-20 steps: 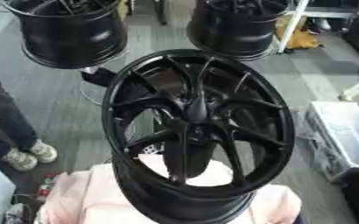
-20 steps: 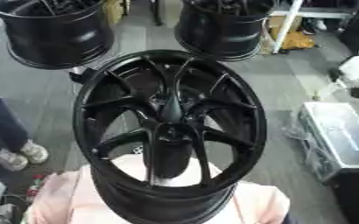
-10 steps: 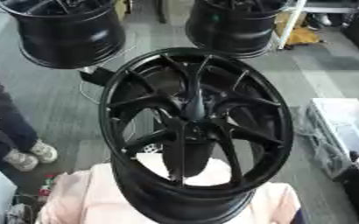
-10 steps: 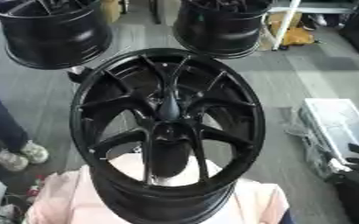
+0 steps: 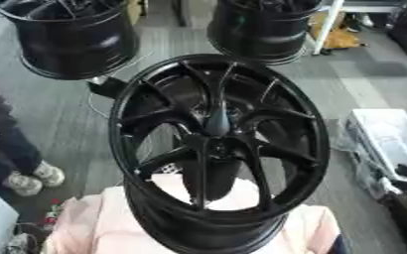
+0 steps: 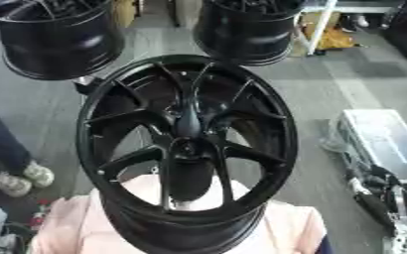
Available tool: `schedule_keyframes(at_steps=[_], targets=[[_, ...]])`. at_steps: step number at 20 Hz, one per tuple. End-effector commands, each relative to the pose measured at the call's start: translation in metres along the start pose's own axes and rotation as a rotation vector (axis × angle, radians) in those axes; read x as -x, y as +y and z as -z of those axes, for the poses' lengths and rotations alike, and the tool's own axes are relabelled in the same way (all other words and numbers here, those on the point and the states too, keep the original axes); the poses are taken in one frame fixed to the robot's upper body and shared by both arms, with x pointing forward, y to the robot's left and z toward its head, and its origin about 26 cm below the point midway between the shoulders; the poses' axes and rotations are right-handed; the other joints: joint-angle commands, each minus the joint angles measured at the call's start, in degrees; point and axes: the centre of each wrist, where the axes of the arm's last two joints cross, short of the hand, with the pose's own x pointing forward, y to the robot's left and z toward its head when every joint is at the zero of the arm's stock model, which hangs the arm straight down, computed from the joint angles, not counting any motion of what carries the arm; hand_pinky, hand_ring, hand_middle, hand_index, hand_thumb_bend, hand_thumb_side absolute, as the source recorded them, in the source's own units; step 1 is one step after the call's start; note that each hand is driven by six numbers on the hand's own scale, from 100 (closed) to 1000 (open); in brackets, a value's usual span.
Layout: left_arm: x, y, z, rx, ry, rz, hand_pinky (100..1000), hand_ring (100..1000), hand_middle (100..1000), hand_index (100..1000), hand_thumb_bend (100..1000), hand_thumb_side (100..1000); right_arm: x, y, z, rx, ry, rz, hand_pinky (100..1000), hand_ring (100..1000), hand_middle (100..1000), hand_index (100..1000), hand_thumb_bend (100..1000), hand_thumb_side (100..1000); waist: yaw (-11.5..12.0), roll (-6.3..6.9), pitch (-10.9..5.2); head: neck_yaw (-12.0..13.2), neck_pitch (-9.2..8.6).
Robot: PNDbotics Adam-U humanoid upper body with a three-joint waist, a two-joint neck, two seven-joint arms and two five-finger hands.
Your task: Pull the pin out of the wheel hub.
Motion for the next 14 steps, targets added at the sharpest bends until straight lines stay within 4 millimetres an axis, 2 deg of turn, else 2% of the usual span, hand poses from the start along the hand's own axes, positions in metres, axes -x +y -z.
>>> schedule_keyframes(at_steps=[1,6,14], targets=[[-0.007,0.001,0.002,0.005,-0.026,0.007,709,623,625,719,184,789,-0.02,0.001,0.007,-0.009,-0.064,0.051,712,724,783,845,310,437,-0.1,0.41,-0.24,-0.02,-0.13],[-0.006,0.0,0.002,0.01,-0.027,0.001,709,623,626,719,182,790,-0.032,0.008,0.008,-0.067,-0.09,0.105,705,711,767,836,290,432,-0.1,0.69,-0.23,-0.05,-0.13],[-0.005,-0.001,0.002,0.013,-0.027,-0.001,709,624,626,719,181,790,-0.036,0.012,0.007,-0.091,-0.081,0.138,702,703,758,830,279,426,-0.07,1.01,-0.2,-0.18,-0.13]])
